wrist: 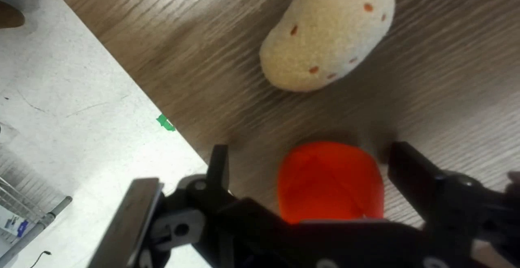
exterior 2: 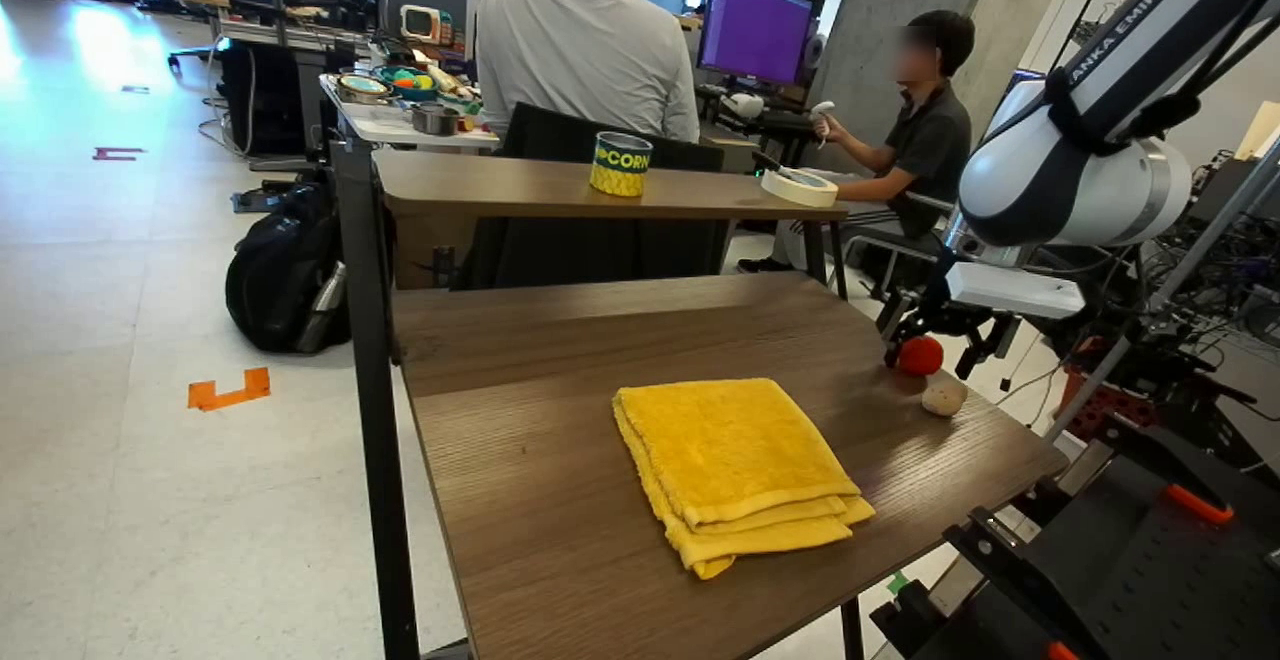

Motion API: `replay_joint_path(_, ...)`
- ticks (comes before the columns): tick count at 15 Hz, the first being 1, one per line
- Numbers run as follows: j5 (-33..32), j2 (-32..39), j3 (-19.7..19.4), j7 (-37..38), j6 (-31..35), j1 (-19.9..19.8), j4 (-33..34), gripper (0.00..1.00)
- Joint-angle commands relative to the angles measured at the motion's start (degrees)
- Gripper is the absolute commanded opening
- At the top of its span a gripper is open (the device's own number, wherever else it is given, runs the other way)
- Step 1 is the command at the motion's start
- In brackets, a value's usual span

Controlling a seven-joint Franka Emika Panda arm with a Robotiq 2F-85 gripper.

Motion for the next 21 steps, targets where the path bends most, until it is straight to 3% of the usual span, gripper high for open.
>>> replay_joint_path(1, 0.0, 0.3, -0.1, 0.2, 0.2, 0.0, 0.3, 1.00)
replay_joint_path(2, 0.1, 0.4, 0.1, 0.0, 0.4, -0.2, 0.4, 0.75)
replay_joint_path(3, 0.1, 0.4, 0.1, 0.0, 0.5, -0.2, 0.4, 0.74)
replay_joint_path(9, 0.1, -0.1, 0.9, -0.5, 2.3, 0.0, 0.4, 0.27)
replay_joint_path(12, 0.2, -0.8, 1.0, -0.6, 3.6, 0.2, -0.1, 0.10)
replay_joint_path(16, 1.5, -5.7, 4.8, -0.7, 8.0, 1.2, -2.9, 0.04)
replay_joint_path(18, 2.3, -8.6, 7.1, 0.5, 8.4, 2.9, -3.4, 0.06)
replay_joint_path(21, 3.0, -11.0, 8.5, 4.3, 8.0, 8.1, -1.4, 0.06)
